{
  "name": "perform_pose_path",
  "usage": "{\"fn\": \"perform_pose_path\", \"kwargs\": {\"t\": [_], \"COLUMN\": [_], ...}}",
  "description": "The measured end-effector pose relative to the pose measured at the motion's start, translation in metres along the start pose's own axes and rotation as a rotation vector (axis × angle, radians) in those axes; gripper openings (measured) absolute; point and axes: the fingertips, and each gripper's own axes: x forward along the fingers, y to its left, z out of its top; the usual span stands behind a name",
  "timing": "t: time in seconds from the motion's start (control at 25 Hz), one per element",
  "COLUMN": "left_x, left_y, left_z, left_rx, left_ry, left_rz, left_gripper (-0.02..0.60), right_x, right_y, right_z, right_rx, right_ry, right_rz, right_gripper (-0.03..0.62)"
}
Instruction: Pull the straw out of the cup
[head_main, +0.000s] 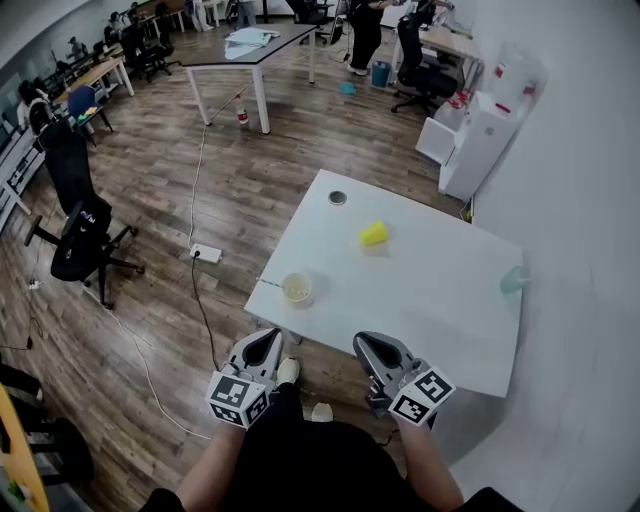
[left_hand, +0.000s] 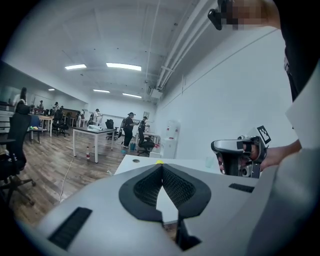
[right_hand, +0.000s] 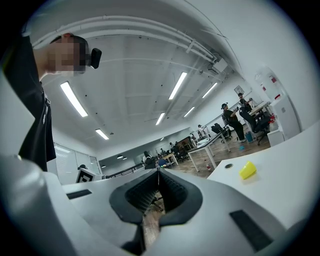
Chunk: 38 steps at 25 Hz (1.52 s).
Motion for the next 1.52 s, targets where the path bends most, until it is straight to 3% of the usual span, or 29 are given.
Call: {"fn": "perform_pose_path", "kwargs": {"t": [0.48,1.12,1.32,1.52], "left_x": [0.026,0.082,0.099,0.109], "left_y": [0.049,0.112,0.12,0.126], "left_z": [-0.008,-0.061,-0.072,-0.075], "left_rx": [-0.022,-0.114,-0.14,-0.163], "left_ry": [0.042,0.201,0.248,0.253], "left_rz": [-0.018,-0.086,-0.112,-0.129], "left_gripper": [0.015,0.02,0.094,0.103], "right_x": [0.05,0.11,0.116,0.116], "right_y": [-0.003,-0.034,-0.046,-0.055], "right_z": [-0.011,-0.035,-0.033,-0.035], "right_rx": [0.002,-0.003,0.003,0.014], "right_ry": [0.034,0.111,0.116,0.12], "right_rz": [-0.008,-0.089,-0.131,-0.168], "right_gripper": [0.023,0.023,0.023,0.023]}}
